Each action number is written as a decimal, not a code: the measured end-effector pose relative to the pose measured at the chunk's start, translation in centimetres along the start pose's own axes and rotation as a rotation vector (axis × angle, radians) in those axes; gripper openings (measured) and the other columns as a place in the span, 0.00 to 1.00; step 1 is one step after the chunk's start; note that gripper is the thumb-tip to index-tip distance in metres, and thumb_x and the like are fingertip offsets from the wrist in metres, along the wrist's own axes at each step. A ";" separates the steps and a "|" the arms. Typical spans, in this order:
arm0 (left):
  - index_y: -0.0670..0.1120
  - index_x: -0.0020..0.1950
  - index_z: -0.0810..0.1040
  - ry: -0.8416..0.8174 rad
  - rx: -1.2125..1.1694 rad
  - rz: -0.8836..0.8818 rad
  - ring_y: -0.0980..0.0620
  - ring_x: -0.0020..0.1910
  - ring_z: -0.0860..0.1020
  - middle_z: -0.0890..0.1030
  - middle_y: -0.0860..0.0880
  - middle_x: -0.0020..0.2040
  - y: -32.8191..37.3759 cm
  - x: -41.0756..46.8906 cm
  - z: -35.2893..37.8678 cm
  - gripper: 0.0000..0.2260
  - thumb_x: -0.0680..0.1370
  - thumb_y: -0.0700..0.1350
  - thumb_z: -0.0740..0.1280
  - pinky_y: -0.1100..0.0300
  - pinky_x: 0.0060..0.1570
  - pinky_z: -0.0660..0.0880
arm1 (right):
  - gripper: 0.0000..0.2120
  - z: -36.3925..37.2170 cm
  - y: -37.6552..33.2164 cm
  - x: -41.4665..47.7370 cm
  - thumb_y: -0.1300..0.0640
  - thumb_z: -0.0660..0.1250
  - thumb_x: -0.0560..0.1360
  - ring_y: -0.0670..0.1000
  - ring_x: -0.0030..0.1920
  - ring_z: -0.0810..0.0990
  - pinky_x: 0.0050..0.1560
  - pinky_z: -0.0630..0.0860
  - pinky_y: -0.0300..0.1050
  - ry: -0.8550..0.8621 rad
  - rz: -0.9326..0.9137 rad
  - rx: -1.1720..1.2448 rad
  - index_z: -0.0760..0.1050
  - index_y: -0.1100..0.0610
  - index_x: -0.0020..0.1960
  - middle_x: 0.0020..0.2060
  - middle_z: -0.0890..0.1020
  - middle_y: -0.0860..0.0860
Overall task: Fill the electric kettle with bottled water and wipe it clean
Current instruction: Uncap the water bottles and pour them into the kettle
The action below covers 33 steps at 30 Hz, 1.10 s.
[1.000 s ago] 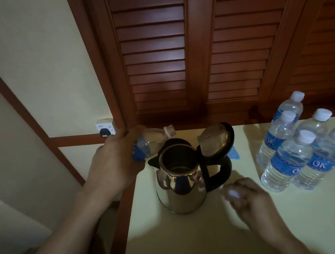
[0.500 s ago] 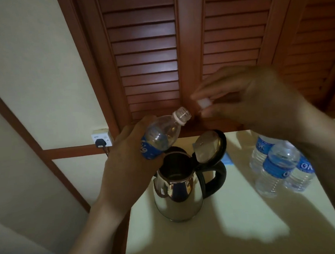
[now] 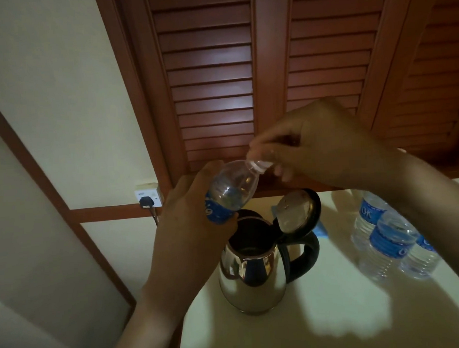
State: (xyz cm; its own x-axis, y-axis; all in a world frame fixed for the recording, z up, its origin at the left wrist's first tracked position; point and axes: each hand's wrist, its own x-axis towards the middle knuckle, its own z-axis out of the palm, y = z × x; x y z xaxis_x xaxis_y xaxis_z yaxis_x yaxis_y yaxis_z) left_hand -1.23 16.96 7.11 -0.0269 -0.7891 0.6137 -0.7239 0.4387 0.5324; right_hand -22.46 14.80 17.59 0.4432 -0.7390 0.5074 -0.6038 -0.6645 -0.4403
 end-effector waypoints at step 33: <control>0.54 0.74 0.65 0.105 0.326 0.079 0.44 0.62 0.75 0.77 0.48 0.63 -0.1 1.6 0.5 0.40 0.66 0.49 0.80 0.41 0.54 0.79 | 0.26 0.2 3.2 -0.4 0.63 0.78 0.69 0.47 0.66 0.77 0.58 0.81 0.46 -0.049 -0.106 0.130 0.80 0.48 0.64 0.67 0.76 0.45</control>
State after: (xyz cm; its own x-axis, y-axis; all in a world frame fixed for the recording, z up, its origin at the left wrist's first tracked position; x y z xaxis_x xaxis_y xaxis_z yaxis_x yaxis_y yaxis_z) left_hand -1.52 15.42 7.77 -0.0331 -0.7022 0.7113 -0.9048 0.3233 0.2770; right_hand -24.46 12.95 15.85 0.5337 -0.6666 0.5204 -0.4626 -0.7453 -0.4802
